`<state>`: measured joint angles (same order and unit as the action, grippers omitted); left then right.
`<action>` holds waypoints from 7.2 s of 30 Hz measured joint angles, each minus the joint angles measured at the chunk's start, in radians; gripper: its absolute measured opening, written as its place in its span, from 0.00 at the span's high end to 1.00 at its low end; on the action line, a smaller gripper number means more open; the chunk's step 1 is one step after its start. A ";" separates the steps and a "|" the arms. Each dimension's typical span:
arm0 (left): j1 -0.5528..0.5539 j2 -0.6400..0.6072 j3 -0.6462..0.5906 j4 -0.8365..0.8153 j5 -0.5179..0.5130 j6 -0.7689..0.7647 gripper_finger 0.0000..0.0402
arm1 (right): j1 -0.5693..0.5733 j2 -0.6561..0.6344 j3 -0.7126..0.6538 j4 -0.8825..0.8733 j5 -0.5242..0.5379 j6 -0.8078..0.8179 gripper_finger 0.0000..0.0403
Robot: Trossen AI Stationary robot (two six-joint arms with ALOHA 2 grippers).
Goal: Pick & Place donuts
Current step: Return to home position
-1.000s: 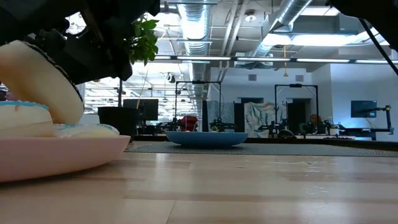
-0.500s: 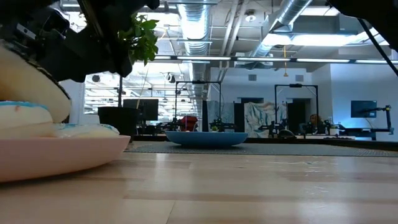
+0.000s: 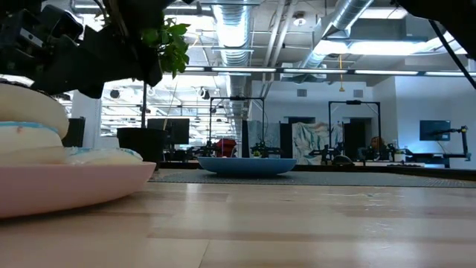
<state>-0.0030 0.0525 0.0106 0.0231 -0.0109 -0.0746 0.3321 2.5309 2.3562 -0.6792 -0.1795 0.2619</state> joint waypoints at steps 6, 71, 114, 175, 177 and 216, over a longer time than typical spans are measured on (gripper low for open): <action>0.000 0.000 0.000 0.000 0.000 0.000 0.98 | -0.015 -0.054 0.000 -0.116 -0.005 0.002 0.28; 0.000 0.000 0.000 0.000 0.000 0.000 0.98 | 0.176 -2.036 -1.949 0.374 0.442 -0.073 1.00; 0.000 0.000 0.000 0.000 0.000 0.000 0.98 | -0.285 -2.487 -2.267 0.436 0.210 -0.130 1.00; 0.000 0.000 0.000 0.000 0.000 0.000 0.98 | -0.293 -2.477 -2.268 0.433 0.206 -0.130 1.00; 0.000 0.000 0.000 0.000 0.000 0.000 0.98 | -0.293 -2.477 -2.268 0.433 0.206 -0.130 1.00; 0.000 0.000 0.000 0.000 0.000 0.000 0.98 | -0.293 -2.477 -2.268 0.433 0.206 -0.130 1.00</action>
<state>-0.0032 0.0522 0.0109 0.0231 -0.0110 -0.0746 0.0387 0.0540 0.0879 -0.2466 0.0265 0.1318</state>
